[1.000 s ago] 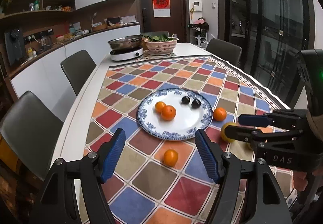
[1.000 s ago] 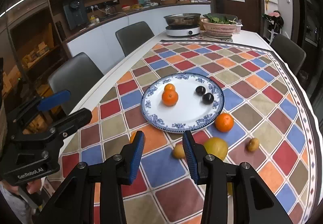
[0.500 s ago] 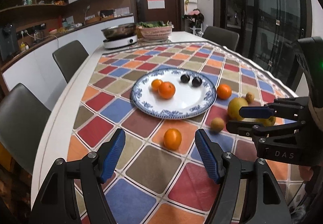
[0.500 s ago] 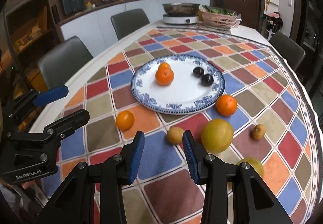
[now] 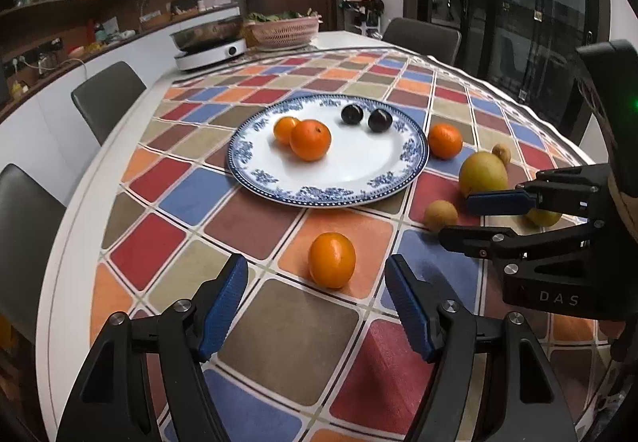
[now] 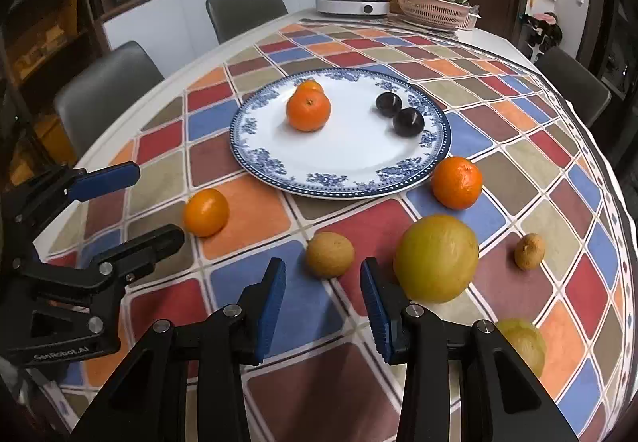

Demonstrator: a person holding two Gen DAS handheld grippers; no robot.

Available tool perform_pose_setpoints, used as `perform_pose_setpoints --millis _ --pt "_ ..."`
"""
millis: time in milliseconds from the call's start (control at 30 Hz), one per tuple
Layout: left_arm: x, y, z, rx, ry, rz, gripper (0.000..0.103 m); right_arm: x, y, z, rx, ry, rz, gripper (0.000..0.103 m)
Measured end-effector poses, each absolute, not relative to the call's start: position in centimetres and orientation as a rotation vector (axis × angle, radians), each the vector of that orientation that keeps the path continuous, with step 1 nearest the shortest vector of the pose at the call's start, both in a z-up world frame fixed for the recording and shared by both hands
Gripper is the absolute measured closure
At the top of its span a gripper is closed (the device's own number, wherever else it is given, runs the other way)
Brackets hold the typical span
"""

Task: Organize fruits
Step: 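Move both tools back toward the remaining fruits on the tablecloth, then grasp a kiwi with the right tool while the left tool grasps an orange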

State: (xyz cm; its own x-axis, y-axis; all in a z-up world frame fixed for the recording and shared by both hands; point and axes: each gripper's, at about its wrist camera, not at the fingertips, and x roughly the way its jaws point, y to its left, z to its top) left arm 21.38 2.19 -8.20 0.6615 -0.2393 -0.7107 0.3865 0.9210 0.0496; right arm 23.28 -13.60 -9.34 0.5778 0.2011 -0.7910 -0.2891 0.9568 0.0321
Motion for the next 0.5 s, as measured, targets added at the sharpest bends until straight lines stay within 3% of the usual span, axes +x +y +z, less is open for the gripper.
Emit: perform_pose_setpoints --millis 233,500 --pt "22.7 2.0 -9.3 0.177 0.830 -0.365 0.042 24.3 -13.2 -10.2 -0.115 0.931 0.291 0.063" --pt "23.7 1.7 -9.9 0.121 0.878 -0.365 0.067 24.7 -13.3 -10.4 -0.112 0.934 0.291 0.072"
